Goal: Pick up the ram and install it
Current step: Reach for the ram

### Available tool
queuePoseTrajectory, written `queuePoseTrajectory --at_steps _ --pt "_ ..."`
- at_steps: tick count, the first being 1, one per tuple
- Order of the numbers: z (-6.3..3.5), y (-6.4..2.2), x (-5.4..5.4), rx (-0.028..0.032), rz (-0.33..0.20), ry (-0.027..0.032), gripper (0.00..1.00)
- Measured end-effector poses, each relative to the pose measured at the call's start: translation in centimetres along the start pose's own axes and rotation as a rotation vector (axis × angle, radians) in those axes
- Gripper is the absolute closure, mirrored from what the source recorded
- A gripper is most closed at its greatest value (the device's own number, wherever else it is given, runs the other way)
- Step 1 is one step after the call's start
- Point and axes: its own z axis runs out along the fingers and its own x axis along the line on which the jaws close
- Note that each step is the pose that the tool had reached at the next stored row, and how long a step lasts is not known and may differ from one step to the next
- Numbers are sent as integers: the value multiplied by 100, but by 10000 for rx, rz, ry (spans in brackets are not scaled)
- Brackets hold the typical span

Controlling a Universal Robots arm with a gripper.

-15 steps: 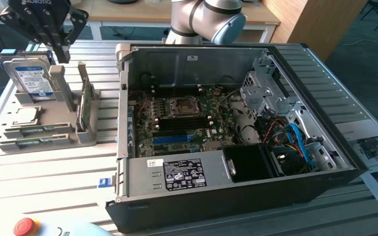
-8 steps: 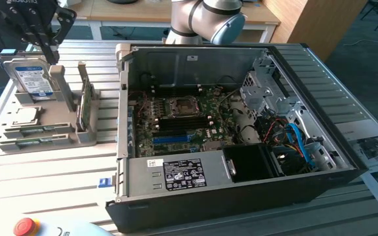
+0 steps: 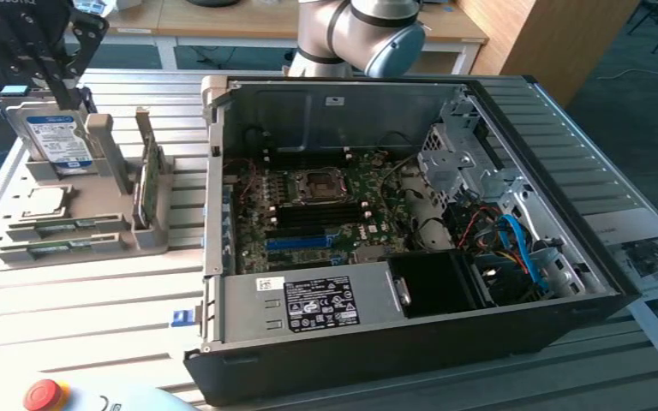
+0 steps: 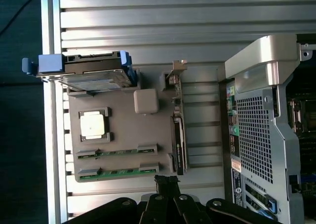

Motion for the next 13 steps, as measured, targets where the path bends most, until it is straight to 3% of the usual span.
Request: queuePoseTrajectory --at_steps 13 --pt "-7 -14 373 -1 0 0 90"
